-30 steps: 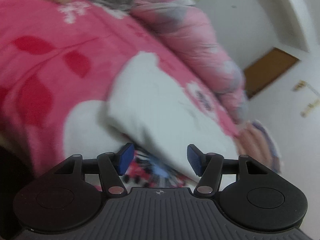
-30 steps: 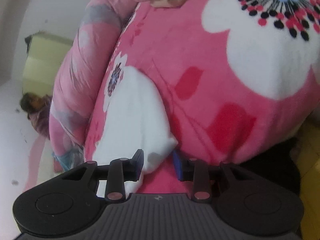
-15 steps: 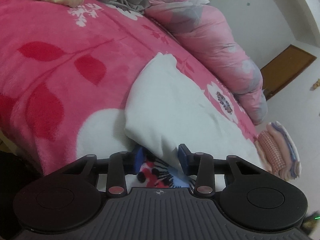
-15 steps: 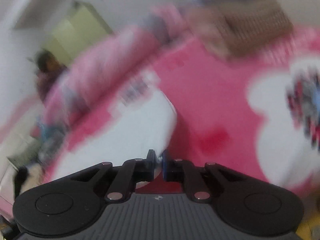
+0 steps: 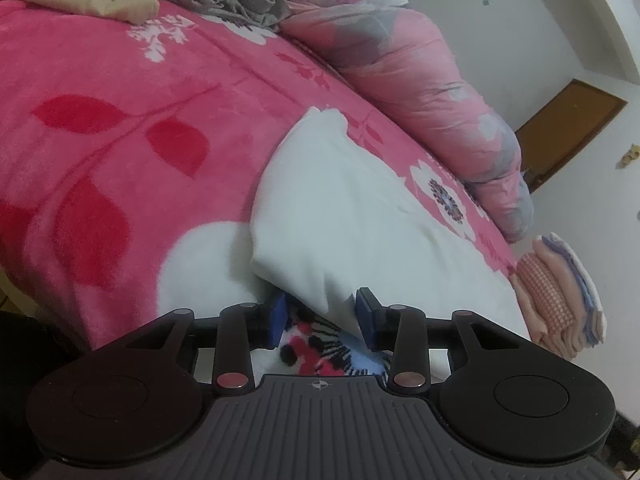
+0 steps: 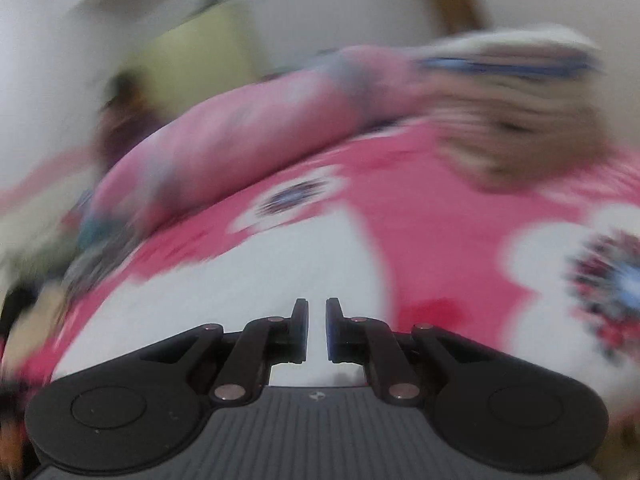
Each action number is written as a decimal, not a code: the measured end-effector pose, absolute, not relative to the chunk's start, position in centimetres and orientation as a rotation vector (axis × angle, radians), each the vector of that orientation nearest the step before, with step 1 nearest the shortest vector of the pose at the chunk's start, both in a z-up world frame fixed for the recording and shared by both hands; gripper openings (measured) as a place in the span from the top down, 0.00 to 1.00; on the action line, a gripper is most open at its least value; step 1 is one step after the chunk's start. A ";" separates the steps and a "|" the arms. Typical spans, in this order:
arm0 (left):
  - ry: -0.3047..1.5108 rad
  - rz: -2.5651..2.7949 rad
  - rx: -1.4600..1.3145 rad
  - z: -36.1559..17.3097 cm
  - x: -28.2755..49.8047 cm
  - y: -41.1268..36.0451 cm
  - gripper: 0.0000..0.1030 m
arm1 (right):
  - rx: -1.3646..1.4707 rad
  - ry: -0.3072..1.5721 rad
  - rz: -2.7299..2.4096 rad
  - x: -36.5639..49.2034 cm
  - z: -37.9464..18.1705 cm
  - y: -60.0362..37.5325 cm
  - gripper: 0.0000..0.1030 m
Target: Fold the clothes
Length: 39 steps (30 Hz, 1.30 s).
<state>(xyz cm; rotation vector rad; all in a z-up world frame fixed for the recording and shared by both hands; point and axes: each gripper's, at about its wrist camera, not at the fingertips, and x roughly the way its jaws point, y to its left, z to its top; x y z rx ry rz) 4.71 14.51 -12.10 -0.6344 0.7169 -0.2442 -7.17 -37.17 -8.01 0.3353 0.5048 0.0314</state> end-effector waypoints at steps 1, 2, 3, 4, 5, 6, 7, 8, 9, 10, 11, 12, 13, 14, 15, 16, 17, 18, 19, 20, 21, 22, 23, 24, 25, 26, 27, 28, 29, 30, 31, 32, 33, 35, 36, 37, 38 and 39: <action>0.702 -0.214 -0.607 -11.8 4.3 14.8 0.63 | 0.316 0.539 0.005 -6.9 -8.9 -37.0 0.91; 0.684 -0.177 -0.572 -11.5 3.8 15.0 0.63 | 0.308 0.586 -0.056 -6.7 -9.9 -37.3 0.91; 0.668 -0.136 -0.529 -11.1 3.3 15.3 0.62 | 0.300 0.632 -0.118 -6.5 -10.9 -37.7 0.93; 0.652 -0.093 -0.481 -10.7 2.8 15.6 0.61 | 0.335 0.642 -0.150 -6.8 -11.2 -38.3 0.92; 0.636 -0.050 -0.433 -10.2 2.3 16.0 0.61 | 0.398 0.629 -0.164 -7.4 -11.0 -39.3 0.91; 0.614 -0.027 -0.393 -9.7 1.8 16.1 0.61 | 0.420 0.611 -0.175 -7.9 -10.4 -39.6 0.91; 0.588 -0.017 -0.356 -9.1 1.4 16.0 0.61 | 0.415 0.590 -0.184 -8.4 -9.7 -39.7 0.91; 0.555 -0.020 -0.319 -8.4 1.1 15.6 0.60 | 0.385 0.563 -0.188 -8.5 -9.0 -39.2 0.91; 0.527 -0.052 -0.282 -7.7 1.0 14.7 0.59 | 0.338 0.533 -0.189 -8.5 -8.3 -38.4 0.91; 0.503 -0.097 -0.245 -7.2 1.0 13.5 0.58 | 0.303 0.504 -0.171 -8.5 -7.8 -37.4 0.91; 0.479 -0.141 -0.207 -6.6 1.0 12.3 0.56 | 0.277 0.477 -0.141 -8.4 -7.3 -36.3 0.91; 0.467 -0.196 -0.162 -6.3 1.0 10.7 0.55 | 0.258 0.457 -0.106 -8.2 -7.1 -35.0 0.91; 0.471 -0.245 -0.117 -6.6 1.1 9.2 0.54 | 0.242 0.451 -0.067 -7.7 -7.1 -33.6 0.91; 0.482 -0.287 -0.073 -7.0 1.3 7.8 0.53 | 0.236 0.457 -0.058 -7.4 -7.4 -33.1 0.91; 0.492 -0.329 -0.029 -7.5 1.4 6.3 0.53 | 0.236 0.469 -0.066 -7.3 -7.7 -33.1 0.91; 0.508 -0.346 0.004 -8.3 1.6 5.4 0.53 | 0.237 0.481 -0.075 -7.2 -8.0 -33.2 0.91; 0.536 -0.331 0.021 -9.4 2.0 5.2 0.53 | 0.237 0.493 -0.084 -7.0 -8.3 -33.3 0.91; 0.573 -0.289 0.010 -10.3 2.6 5.8 0.55 | 0.238 0.504 -0.092 -6.9 -8.7 -33.4 0.91; 0.590 -0.271 -0.025 -10.6 2.8 6.6 0.61 | 0.238 0.516 -0.101 -6.8 -9.0 -33.5 0.91; 0.594 -0.271 -0.066 -10.5 2.7 7.4 0.69 | 0.238 0.528 -0.110 -6.6 -9.3 -33.6 0.91; 0.598 -0.270 -0.107 -10.5 2.6 8.1 0.73 | 0.239 0.540 -0.118 -6.5 -9.6 -33.7 0.91; 0.602 -0.270 -0.147 -10.4 2.5 8.8 0.73 | 0.239 0.552 -0.127 -6.4 -9.9 -33.7 0.91; 0.606 -0.270 -0.188 -10.4 2.4 9.5 0.73 | 0.242 0.556 -0.149 -6.6 -10.0 -34.3 0.91; 0.609 -0.270 -0.229 -10.3 2.3 10.2 0.67 | 0.247 0.556 -0.180 -7.1 -10.0 -35.1 0.91; 0.613 -0.269 -0.270 -10.3 2.2 10.9 0.59 | 0.256 0.554 -0.205 -7.4 -9.9 -35.7 0.91; 0.616 -0.269 -0.311 -10.2 2.1 11.7 0.56 | 0.269 0.551 -0.225 -7.5 -9.8 -36.2 0.91; 0.619 -0.268 -0.352 -10.2 2.0 12.4 0.56 | 0.286 0.541 -0.231 -7.7 -9.7 -36.5 0.91; 0.622 -0.268 -0.393 -10.1 1.9 13.1 0.56 | 0.305 0.527 -0.228 -7.8 -9.4 -36.6 0.91; 0.624 -0.267 -0.433 -10.1 1.8 13.8 0.56 | 0.324 0.514 -0.225 -8.0 -9.2 -36.7 0.91; 0.627 -0.266 -0.474 -10.0 1.6 14.5 0.56 | 0.333 0.500 -0.218 -8.2 -9.2 -36.7 0.91; 0.629 -0.266 -0.515 -10.0 1.5 15.3 0.56 | 0.334 0.490 -0.208 -8.3 -9.2 -36.7 0.91; 0.632 -0.265 -0.556 -9.9 1.4 16.0 0.56 | 0.334 0.483 -0.197 -8.2 -9.0 -36.5 0.91; 0.634 -0.264 -0.597 -9.8 1.3 16.7 0.56 | 0.334 0.479 -0.185 -8.2 -8.8 -36.2 0.91; 0.663 -0.307 -0.708 -10.1 2.2 16.8 0.56 | 0.334 0.481 -0.159 -7.9 -8.7 -35.5 0.91; 0.686 -0.328 -0.763 -10.4 2.7 16.7 0.56 | 0.337 0.484 -0.152 -7.7 -8.7 -35.3 0.90; 0.719 -0.317 -0.796 -10.8 3.5 16.7 0.56 | 0.340 0.487 -0.144 -7.5 -8.7 -35.0 0.90; 0.756 -0.289 -0.820 -11.2 4.4 16.7 0.56 | 0.348 0.491 -0.136 -7.4 -8.8 -34.9 0.90; 0.793 -0.260 -0.843 -11.6 5.2 16.7 0.56 | 0.359 0.496 -0.127 -7.5 -8.9 -34.8 0.90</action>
